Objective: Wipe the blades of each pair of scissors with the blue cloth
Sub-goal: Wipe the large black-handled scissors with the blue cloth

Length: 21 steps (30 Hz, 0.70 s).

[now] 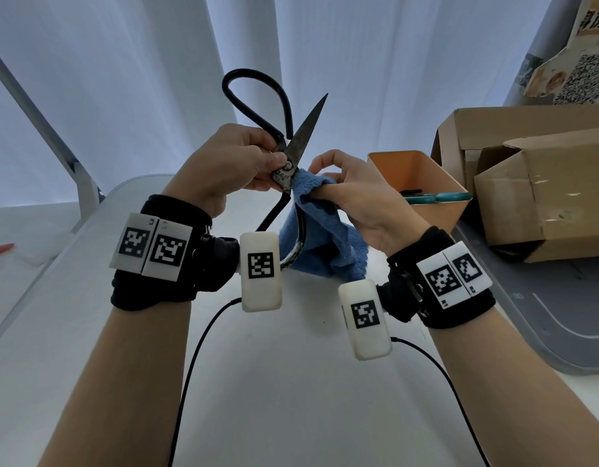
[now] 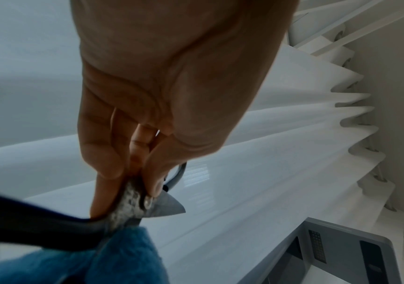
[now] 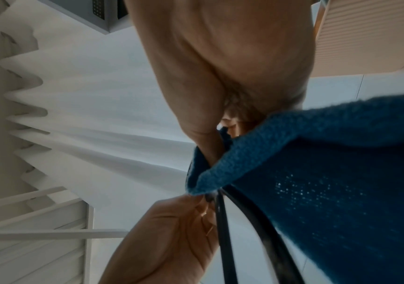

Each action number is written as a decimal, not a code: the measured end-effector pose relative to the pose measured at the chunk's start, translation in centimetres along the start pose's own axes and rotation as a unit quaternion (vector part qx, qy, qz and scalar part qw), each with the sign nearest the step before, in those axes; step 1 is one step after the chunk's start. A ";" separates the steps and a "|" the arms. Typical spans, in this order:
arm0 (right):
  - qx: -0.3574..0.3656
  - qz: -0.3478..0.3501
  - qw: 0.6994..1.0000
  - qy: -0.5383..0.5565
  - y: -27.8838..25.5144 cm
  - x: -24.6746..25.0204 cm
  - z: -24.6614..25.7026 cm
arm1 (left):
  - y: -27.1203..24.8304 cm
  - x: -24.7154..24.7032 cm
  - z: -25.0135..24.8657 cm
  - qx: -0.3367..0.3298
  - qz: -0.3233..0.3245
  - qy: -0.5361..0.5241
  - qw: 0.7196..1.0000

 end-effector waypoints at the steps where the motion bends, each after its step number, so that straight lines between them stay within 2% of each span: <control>1: 0.000 0.002 1.000 0.005 0.0 0.0 0.0 | 0.0 0.0 0.0 0.000 0.000 0.000 1.000; 5: 0.013 -0.013 1.000 0.025 0.0 0.5 0.7 | -0.2 0.7 0.3 0.004 -0.011 -0.006 1.000; 15: 0.036 -0.201 0.973 0.110 -0.2 6.3 0.5 | -0.7 5.6 0.9 0.006 -0.114 -0.043 0.993; 18: 0.035 -0.232 0.967 0.104 -0.4 7.1 0.3 | -0.8 6.0 0.9 0.008 -0.112 -0.054 0.992; 21: 0.037 -0.211 0.975 0.050 -0.5 6.6 0.7 | -0.8 4.8 0.6 0.007 -0.076 -0.049 0.996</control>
Point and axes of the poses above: each hand's wrist, its own y-axis towards the middle knuckle, its own x-axis out of the back of the hand, z = x × y, the point moved 10 cm from there along y, towards the middle knuckle, and after that the axes turned 3 degrees about -x, right-handed, at the moved point
